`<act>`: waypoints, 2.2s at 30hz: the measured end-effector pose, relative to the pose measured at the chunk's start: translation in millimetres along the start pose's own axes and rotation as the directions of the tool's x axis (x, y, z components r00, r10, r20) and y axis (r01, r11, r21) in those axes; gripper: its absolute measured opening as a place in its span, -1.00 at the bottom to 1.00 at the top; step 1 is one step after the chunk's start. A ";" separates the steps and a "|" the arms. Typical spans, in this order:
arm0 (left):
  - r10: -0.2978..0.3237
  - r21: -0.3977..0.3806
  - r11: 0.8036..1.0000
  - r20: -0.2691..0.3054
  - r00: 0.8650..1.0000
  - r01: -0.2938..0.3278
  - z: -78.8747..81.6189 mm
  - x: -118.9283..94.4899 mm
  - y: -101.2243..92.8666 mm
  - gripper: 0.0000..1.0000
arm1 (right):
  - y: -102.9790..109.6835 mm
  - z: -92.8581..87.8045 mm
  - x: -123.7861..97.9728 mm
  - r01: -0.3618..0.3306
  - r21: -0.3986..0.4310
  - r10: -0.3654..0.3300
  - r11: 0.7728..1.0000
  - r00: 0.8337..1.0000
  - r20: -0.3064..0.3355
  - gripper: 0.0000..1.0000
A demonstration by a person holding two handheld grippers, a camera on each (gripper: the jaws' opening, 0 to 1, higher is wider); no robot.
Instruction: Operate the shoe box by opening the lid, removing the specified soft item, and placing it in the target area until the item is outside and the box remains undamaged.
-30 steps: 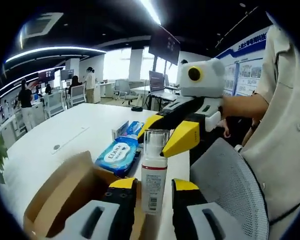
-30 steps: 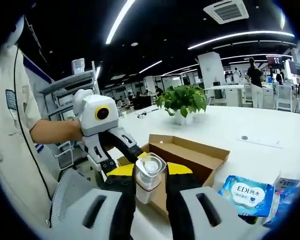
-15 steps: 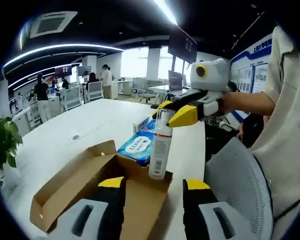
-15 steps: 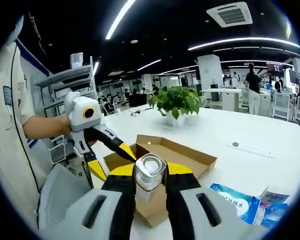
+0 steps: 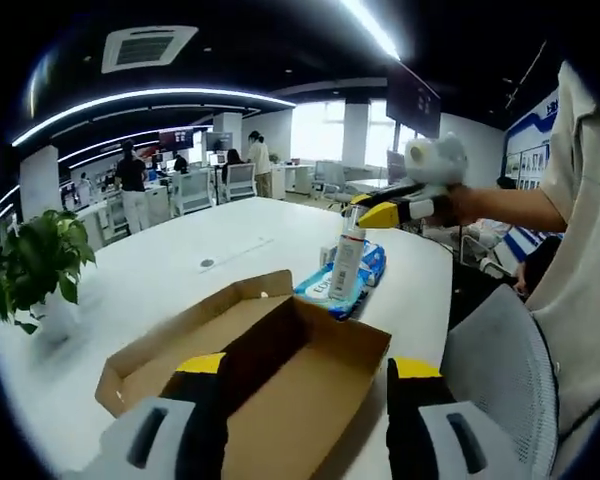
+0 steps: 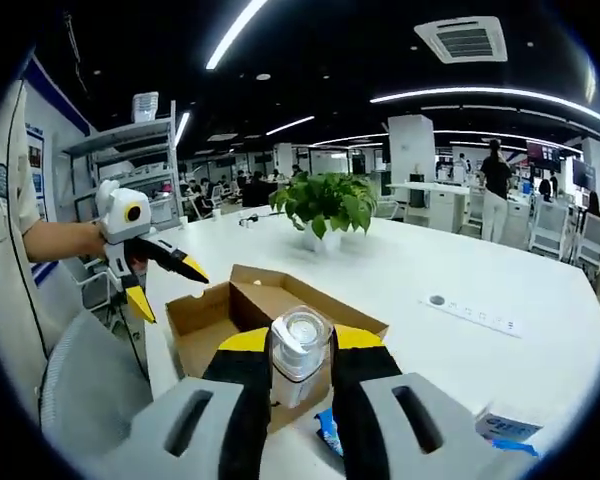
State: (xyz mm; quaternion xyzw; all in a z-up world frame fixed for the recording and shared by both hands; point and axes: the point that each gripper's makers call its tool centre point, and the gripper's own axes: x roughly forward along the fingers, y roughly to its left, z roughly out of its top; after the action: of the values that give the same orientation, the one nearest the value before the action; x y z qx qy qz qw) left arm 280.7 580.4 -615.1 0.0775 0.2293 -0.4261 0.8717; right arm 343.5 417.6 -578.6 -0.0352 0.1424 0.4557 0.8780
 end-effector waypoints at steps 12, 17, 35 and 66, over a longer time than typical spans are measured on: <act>0.122 -0.065 0.991 0.016 0.992 -0.120 -2.5 -30.4 18.4 0.64 | -51.1 -4.4 7.7 0.043 -0.073 -0.045 0.996 0.999 -0.018 -0.62; 0.151 -0.081 0.985 0.007 0.988 -0.150 -8.1 -39.5 21.3 0.73 | -74.4 -5.5 13.2 0.075 -0.093 -0.078 0.993 0.997 -0.023 -0.62; 0.224 -0.142 0.965 0.021 0.974 -0.219 -18.3 -61.0 26.3 0.89 | -125.8 -33.4 36.6 0.135 -0.168 -0.155 0.977 0.982 -0.110 -0.61; 0.258 -0.178 0.948 -0.060 0.964 -0.265 -47.6 -60.1 23.5 0.76 | -155.7 -86.7 43.4 0.095 -0.211 -0.146 0.973 0.960 -0.241 -0.58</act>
State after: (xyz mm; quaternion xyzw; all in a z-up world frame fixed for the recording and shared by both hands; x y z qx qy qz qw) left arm 251.2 653.4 -630.5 0.0340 0.2713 -0.2823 0.9195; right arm 474.4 344.6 -684.4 -0.1890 0.2056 0.4048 0.8707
